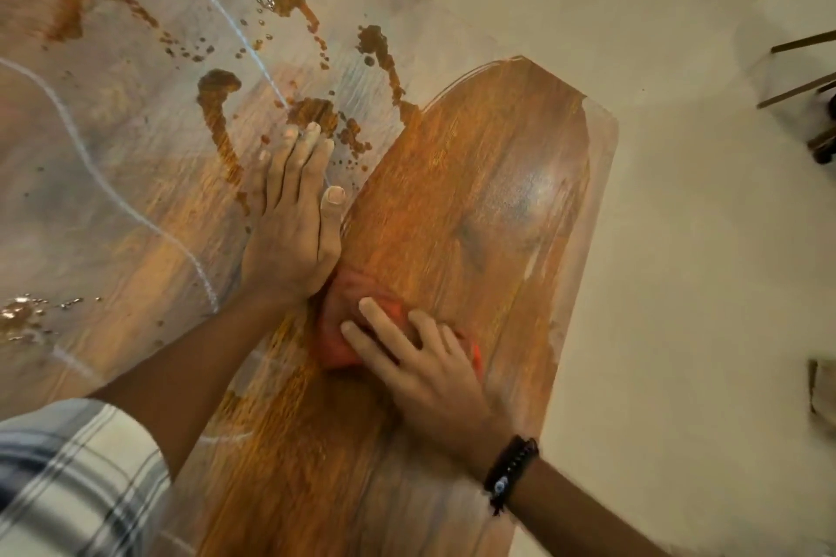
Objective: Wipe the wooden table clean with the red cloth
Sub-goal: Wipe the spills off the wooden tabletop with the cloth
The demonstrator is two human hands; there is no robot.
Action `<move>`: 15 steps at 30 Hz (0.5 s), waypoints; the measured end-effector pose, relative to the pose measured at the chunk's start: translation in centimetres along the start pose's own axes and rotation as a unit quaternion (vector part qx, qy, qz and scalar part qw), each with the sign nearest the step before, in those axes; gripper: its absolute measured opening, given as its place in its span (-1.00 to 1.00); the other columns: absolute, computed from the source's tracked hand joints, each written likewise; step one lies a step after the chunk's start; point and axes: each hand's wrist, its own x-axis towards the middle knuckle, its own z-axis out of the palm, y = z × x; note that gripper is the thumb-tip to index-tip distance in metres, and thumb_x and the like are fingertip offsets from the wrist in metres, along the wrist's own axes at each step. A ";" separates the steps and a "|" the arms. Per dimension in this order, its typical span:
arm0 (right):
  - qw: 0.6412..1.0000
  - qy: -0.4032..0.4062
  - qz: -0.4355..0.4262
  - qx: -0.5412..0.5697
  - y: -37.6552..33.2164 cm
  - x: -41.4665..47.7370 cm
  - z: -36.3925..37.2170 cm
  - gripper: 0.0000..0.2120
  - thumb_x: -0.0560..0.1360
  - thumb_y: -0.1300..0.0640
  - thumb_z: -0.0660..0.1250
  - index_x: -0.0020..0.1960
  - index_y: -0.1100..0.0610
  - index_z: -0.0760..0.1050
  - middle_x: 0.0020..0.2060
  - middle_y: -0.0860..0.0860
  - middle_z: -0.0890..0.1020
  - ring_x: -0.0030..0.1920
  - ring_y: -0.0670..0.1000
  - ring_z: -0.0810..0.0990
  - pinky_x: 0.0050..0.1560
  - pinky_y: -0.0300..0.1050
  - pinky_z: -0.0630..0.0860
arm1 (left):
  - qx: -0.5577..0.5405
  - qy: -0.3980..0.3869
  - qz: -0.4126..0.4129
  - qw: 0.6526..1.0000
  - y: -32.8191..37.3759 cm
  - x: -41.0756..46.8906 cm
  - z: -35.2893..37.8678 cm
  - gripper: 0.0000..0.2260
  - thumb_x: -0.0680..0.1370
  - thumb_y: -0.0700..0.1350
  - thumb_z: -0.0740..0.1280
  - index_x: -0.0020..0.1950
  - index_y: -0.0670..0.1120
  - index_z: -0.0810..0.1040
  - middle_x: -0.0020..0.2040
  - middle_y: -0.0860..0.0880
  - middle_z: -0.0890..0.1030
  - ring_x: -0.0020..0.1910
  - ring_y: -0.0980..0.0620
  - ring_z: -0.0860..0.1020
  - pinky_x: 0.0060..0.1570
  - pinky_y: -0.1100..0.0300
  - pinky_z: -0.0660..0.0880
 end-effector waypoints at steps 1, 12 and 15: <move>1.000 -0.001 0.018 -0.010 2.0 0.0 -0.4 -0.47 0.58 0.16 0.15 0.55 0.00 0.26 0.53 0.07 0.28 0.18 0.21 0.46 0.02 0.14 0.55 | 0.000 -0.003 0.000 1.000 -0.1 0.0 0.1 -0.46 0.71 0.09 -0.17 0.58 -0.14 0.21 0.60 -0.11 0.23 0.62 -0.05 0.06 0.59 -0.10 -0.09; 0.979 0.075 0.191 -0.018 4.6 2.6 -0.5 -0.49 0.57 0.25 0.16 0.51 0.01 0.35 0.50 0.08 0.35 0.19 0.21 0.47 0.11 0.10 0.49 | 0.095 -0.054 0.023 0.994 -0.1 0.2 0.4 -0.46 0.71 0.13 -0.18 0.57 -0.10 0.24 0.59 -0.08 0.26 0.60 -0.06 0.12 0.56 -0.18 -0.02; 0.989 0.053 0.138 -0.013 2.8 -2.7 0.4 -0.39 0.48 0.27 0.19 0.51 0.00 0.34 0.50 0.06 0.36 0.16 0.20 0.49 0.07 0.10 0.52 | 0.120 -0.053 0.030 0.991 0.1 0.2 0.3 -0.47 0.71 0.11 -0.15 0.57 -0.11 0.25 0.58 -0.10 0.27 0.60 -0.11 0.13 0.55 -0.20 0.01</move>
